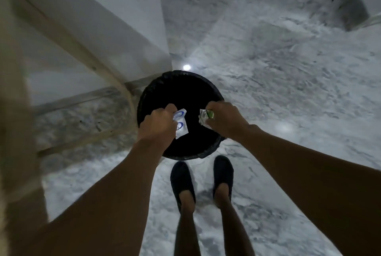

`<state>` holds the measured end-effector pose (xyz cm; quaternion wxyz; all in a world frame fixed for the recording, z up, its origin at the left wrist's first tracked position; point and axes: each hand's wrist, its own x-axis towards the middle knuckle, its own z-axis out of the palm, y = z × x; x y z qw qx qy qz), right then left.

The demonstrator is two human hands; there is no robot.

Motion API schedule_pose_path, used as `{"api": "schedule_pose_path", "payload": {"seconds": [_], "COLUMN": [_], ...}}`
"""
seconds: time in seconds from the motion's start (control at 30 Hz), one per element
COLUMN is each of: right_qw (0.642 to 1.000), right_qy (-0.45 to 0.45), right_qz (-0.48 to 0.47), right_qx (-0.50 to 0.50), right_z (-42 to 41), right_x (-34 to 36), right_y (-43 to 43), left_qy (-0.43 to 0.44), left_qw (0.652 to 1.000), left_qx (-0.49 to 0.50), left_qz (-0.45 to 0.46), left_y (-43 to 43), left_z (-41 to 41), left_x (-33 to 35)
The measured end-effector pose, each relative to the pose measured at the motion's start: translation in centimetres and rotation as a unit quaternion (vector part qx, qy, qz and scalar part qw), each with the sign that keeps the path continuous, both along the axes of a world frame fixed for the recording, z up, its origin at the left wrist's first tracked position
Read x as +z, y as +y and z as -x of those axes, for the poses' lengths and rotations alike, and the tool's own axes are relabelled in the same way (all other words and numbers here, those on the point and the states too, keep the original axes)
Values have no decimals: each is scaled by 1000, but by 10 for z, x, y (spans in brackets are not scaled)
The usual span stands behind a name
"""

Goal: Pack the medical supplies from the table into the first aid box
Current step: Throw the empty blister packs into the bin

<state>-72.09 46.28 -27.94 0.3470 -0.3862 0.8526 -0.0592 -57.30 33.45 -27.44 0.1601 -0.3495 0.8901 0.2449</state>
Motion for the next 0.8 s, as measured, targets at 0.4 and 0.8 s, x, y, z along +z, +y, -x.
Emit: {"api": "schedule_pose_path", "payload": {"seconds": [0.4,0.8], "right_qw": [993,996], "right_qy": [-72,41], "right_qz": [-69,-45], "right_qx": [60,58], "right_z": [11,-1], "right_x": [-135,-7], "right_y": [-6,6], "left_qy": [-17,-22], "left_qw": [999,993], "left_qx": [-1,-84], "left_qz": [-34,79], "left_y": [1,8], "left_z": [5,15], "left_x": [-130,-6]}}
